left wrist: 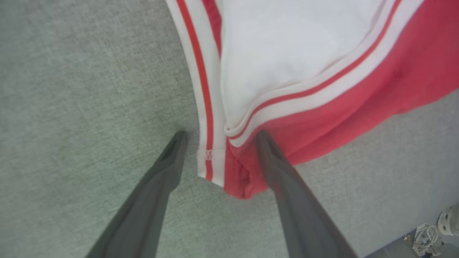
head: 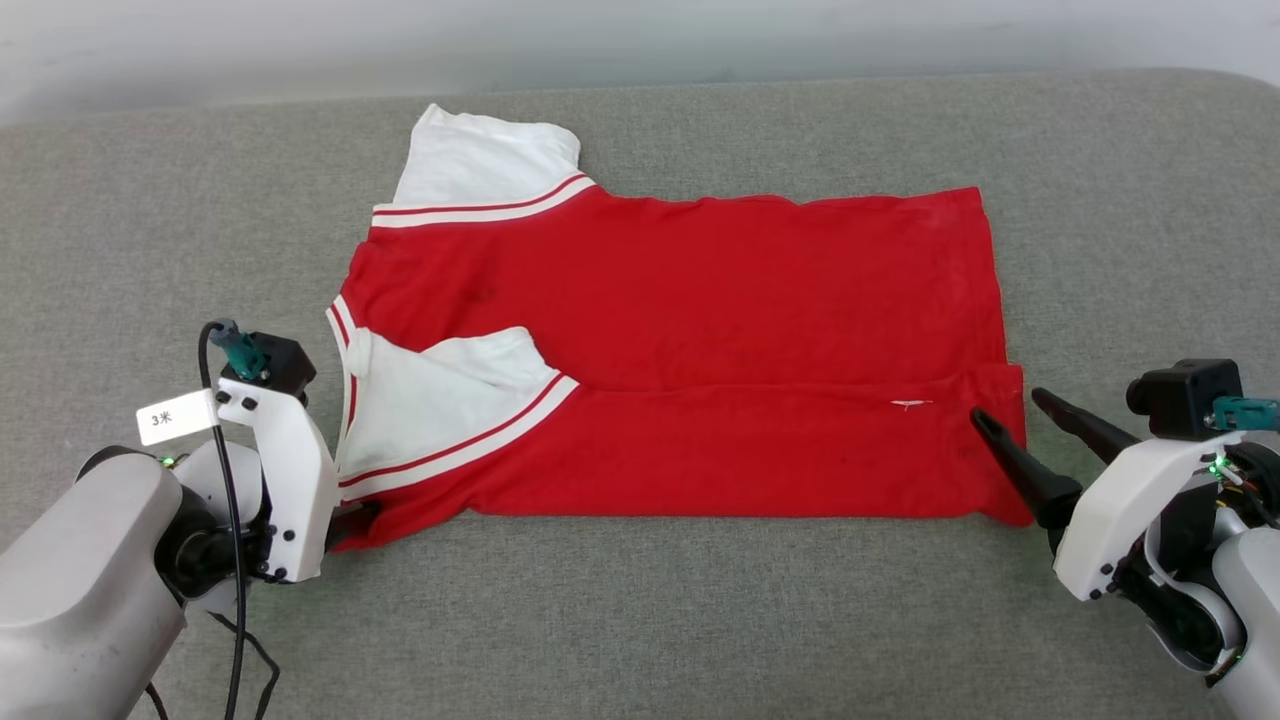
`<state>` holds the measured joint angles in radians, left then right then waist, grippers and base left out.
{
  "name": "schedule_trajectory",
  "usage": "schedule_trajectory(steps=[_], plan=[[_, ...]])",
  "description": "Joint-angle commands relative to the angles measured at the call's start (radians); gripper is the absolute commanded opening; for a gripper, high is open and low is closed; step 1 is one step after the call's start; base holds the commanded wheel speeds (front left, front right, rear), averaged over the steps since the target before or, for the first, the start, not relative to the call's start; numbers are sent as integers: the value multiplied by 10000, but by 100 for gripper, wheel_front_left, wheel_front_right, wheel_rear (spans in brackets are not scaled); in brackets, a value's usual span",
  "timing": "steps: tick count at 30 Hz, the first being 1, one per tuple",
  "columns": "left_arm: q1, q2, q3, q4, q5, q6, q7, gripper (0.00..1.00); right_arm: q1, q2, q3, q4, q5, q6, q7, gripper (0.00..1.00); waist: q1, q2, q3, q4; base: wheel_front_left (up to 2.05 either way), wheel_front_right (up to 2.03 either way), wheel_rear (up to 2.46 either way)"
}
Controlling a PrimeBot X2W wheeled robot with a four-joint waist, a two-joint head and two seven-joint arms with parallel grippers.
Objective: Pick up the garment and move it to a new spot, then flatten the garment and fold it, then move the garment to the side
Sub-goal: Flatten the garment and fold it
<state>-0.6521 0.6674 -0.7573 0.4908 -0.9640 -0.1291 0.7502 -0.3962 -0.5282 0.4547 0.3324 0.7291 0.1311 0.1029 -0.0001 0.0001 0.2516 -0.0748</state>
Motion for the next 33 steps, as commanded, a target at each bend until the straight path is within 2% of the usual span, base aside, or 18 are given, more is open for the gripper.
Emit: schedule_trajectory(steps=[1,2,3,4,7,16,19,26,30,33], plan=[[538,-246,-447,296,-18,-6,203,100,-133,32,-14,12,-12,-9,-19,100,1,-1,21,-25,0,0,0],[586,-265,-569,292,-32,-8,183,100,-148,16,-37,24,-4,-9,-39,100,1,-1,23,-36,0,0,0],[606,-281,-665,296,-57,-8,130,55,-154,3,-52,39,5,-9,-47,100,1,-1,16,-41,0,0,0],[607,-298,-750,295,-92,-10,78,0,-156,-17,-58,48,-2,-9,-45,100,1,-1,-7,-40,0,0,0],[507,-263,-858,179,-175,-13,-203,0,-248,-165,-40,-7,-109,-9,33,100,1,-1,-106,-14,0,0,0],[-221,382,-935,-607,-139,-9,-1442,0,-1066,-866,-234,-410,-579,-9,822,100,1,-1,-436,131,0,0,0],[-348,532,-944,-909,-101,-9,-1763,0,-1362,-1132,-164,-613,-670,-9,1661,100,1,-1,-536,182,0,0,0],[-486,636,-1047,-1476,26,-7,-2147,0,-1890,-1811,609,-1111,-187,-9,4712,100,1,-1,-607,332,0,0,0],[-565,600,-1125,-1678,137,-7,-2187,0,-1897,-1872,887,-1091,84,-10,6015,100,1,-1,-508,433,0,0,0],[-639,540,-1171,-1803,223,-3,-2238,0,-1748,-1698,992,-860,69,-9,6450,100,1,-1,-365,531,0,0,0]])
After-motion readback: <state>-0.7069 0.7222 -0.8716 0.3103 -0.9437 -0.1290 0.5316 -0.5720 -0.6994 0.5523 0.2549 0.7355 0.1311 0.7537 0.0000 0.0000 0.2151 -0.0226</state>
